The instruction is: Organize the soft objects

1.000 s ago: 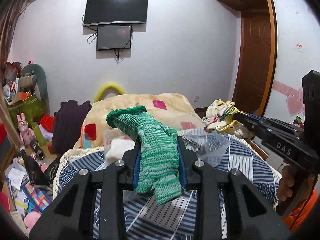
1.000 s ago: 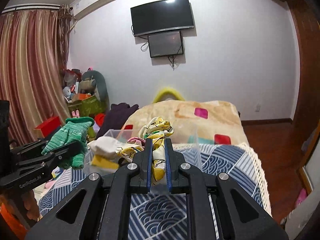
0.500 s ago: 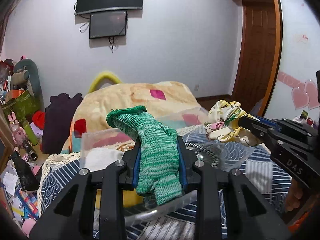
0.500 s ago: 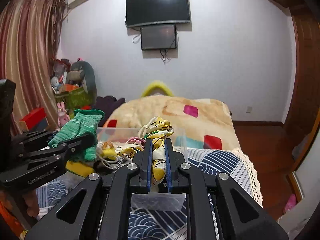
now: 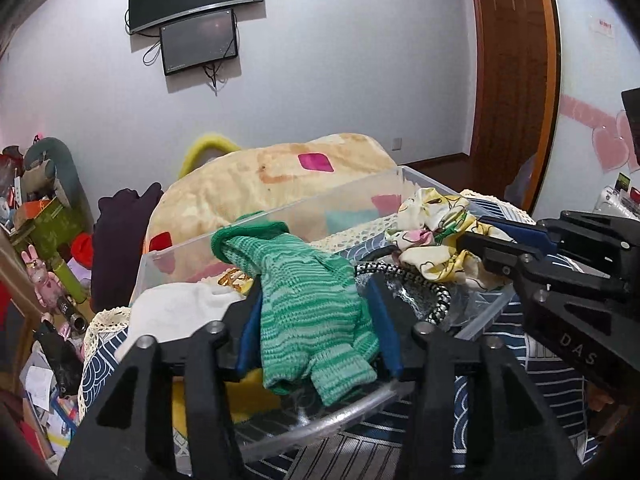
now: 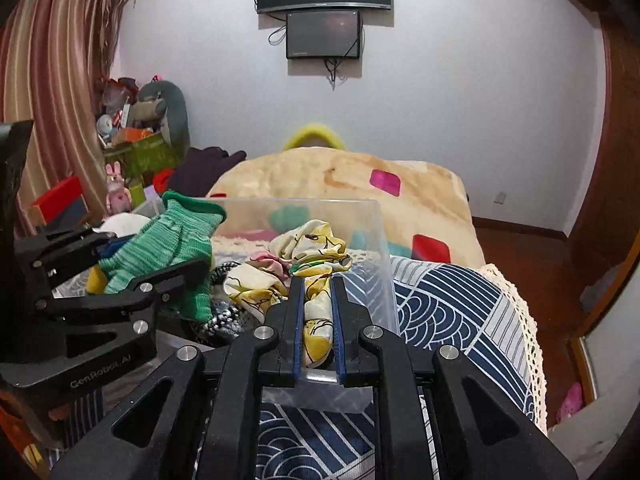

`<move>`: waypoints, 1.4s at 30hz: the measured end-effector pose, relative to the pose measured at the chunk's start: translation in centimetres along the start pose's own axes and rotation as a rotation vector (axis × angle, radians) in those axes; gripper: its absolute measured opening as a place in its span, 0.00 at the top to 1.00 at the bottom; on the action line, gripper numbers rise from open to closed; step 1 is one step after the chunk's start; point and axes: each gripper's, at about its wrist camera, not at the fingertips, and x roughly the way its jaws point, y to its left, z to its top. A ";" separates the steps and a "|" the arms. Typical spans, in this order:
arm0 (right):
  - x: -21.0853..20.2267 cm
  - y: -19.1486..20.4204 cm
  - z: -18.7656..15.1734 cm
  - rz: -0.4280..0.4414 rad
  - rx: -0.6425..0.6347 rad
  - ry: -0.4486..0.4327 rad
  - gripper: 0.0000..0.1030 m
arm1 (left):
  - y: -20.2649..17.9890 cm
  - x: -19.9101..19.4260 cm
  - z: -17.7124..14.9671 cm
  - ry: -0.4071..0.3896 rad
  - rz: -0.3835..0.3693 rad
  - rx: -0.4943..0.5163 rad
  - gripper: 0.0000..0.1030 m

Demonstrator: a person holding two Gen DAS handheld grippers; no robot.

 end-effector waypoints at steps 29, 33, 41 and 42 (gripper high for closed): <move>-10.9 1.4 1.7 0.062 -0.008 -0.244 0.45 | 2.0 -14.7 -0.5 -0.252 -0.025 -0.155 0.13; -12.6 1.7 1.4 0.080 0.008 -0.287 0.31 | 1.5 -16.9 -1.6 -0.308 -0.001 -0.157 0.08; -14.1 2.1 0.2 0.079 0.025 -0.322 0.22 | 1.0 -19.3 -3.2 -0.340 -0.004 -0.193 0.03; -14.2 2.1 0.1 0.074 0.029 -0.328 0.22 | 1.0 -19.3 -3.2 -0.340 -0.005 -0.198 0.02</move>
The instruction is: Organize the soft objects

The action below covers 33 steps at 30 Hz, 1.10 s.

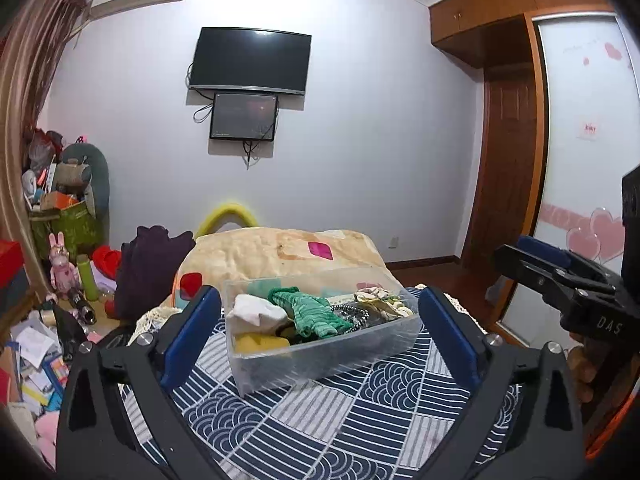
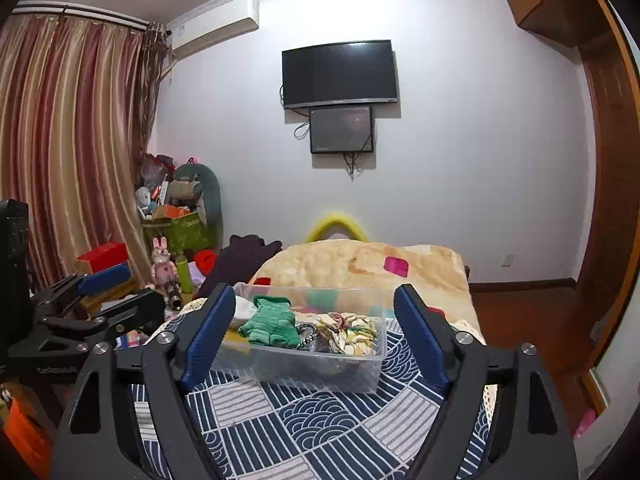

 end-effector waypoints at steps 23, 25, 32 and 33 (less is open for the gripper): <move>-0.3 0.6 -1.8 0.032 0.012 0.006 0.22 | 0.1 -0.9 -1.1 0.007 0.007 -0.017 0.02; -0.3 0.6 -1.8 0.032 0.011 0.006 0.22 | 0.0 -0.9 -1.1 0.007 0.009 -0.015 0.02; -0.5 0.8 -2.0 0.034 0.010 0.006 0.22 | 0.1 -0.9 -1.1 0.006 0.011 -0.011 0.01; -0.5 0.8 -2.0 0.035 0.011 0.006 0.22 | 0.1 -0.9 -1.1 0.006 0.011 -0.012 0.01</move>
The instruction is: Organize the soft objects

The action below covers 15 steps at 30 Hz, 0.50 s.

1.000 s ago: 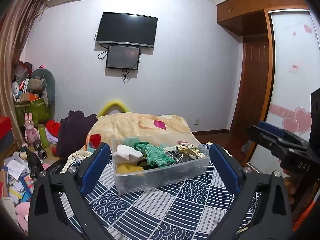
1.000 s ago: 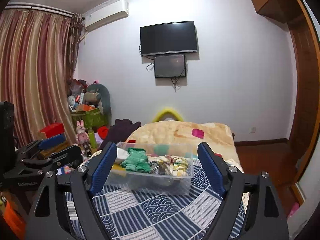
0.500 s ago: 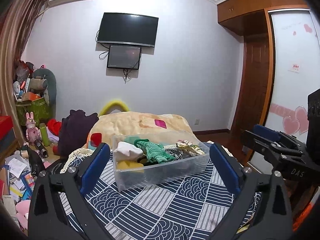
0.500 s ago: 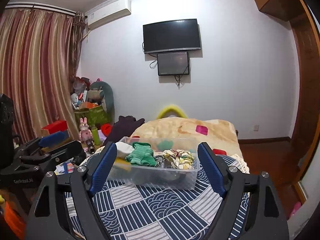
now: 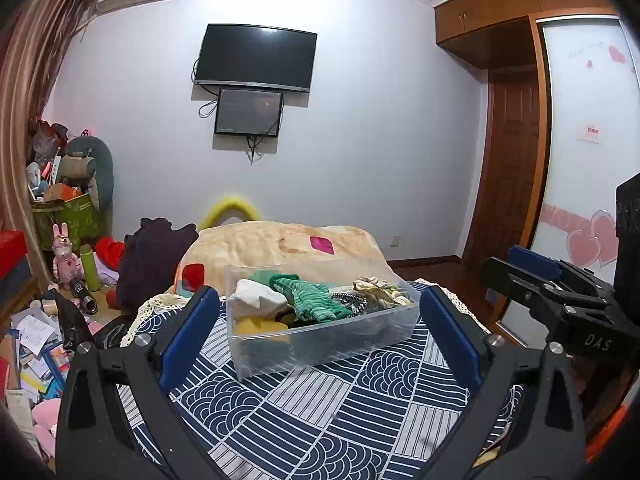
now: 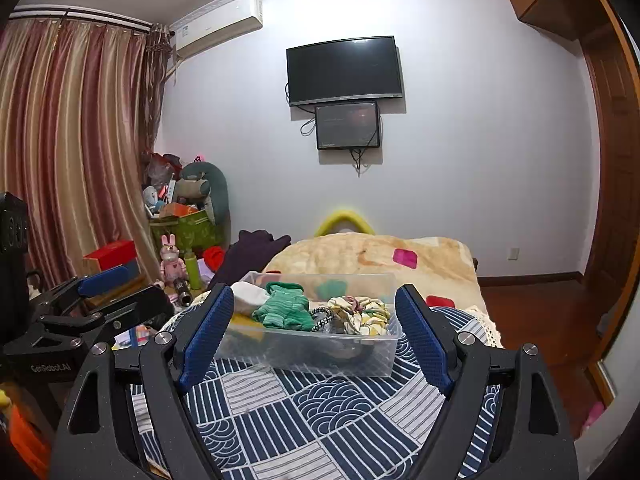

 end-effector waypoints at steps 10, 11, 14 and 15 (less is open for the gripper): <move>-0.2 0.1 0.0 0.000 0.000 0.001 0.22 | 0.0 0.0 0.0 0.001 -0.002 -0.001 0.01; -0.2 0.1 0.0 0.001 0.001 0.000 0.21 | 0.0 0.0 0.0 0.001 -0.003 -0.001 0.01; -0.2 0.1 0.0 0.000 0.001 0.000 0.21 | 0.0 -0.1 0.0 0.001 -0.004 -0.001 0.01; -0.2 0.1 0.0 0.000 0.001 0.000 0.21 | 0.0 -0.1 -0.1 0.000 -0.005 -0.001 0.01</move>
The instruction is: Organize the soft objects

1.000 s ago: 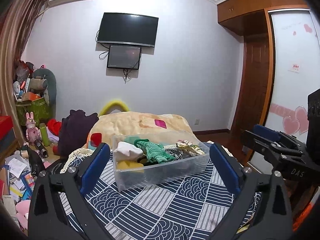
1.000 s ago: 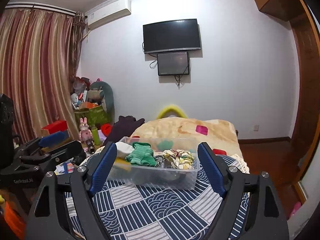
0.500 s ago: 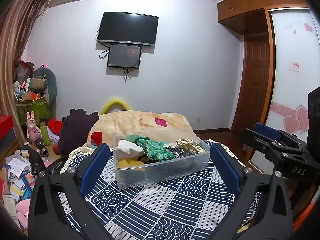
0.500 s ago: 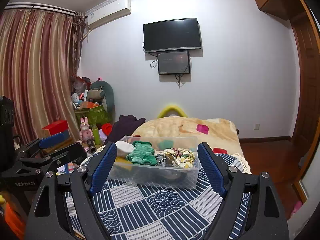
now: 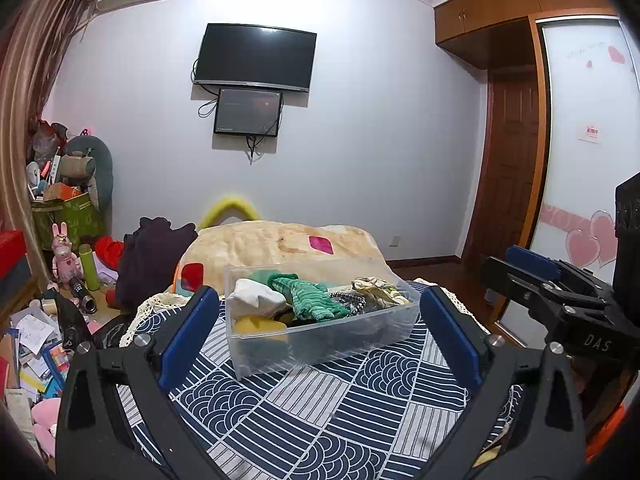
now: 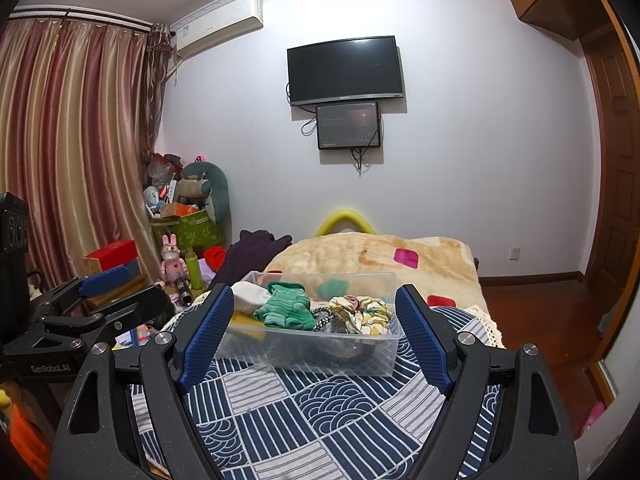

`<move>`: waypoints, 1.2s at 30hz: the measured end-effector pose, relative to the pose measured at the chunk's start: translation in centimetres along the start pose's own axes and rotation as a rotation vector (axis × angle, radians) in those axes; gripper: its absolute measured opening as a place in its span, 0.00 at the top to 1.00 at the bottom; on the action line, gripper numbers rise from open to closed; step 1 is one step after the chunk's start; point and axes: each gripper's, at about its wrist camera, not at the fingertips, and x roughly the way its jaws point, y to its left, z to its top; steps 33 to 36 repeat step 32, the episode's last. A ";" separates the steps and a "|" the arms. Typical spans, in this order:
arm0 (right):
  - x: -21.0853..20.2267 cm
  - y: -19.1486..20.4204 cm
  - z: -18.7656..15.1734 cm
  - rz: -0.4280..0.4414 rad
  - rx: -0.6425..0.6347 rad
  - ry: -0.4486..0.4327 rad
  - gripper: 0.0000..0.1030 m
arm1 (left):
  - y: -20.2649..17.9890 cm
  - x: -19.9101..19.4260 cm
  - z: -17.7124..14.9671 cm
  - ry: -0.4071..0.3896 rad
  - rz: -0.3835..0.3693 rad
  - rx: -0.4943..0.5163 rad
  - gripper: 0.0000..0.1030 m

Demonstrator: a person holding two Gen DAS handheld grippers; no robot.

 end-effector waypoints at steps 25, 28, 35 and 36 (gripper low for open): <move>-0.1 0.4 0.0 0.005 0.000 0.005 0.21 | -0.2 -0.1 0.0 0.013 -0.020 -0.018 0.01; 0.0 0.5 0.1 0.009 0.001 0.010 0.21 | -0.2 -0.2 0.0 0.010 -0.022 -0.022 0.01; 0.0 0.6 0.1 0.011 0.001 0.011 0.21 | -0.2 -0.2 0.1 0.012 -0.025 -0.020 0.01; 0.0 0.6 0.1 0.011 0.001 0.011 0.21 | -0.2 -0.2 0.1 0.012 -0.025 -0.020 0.01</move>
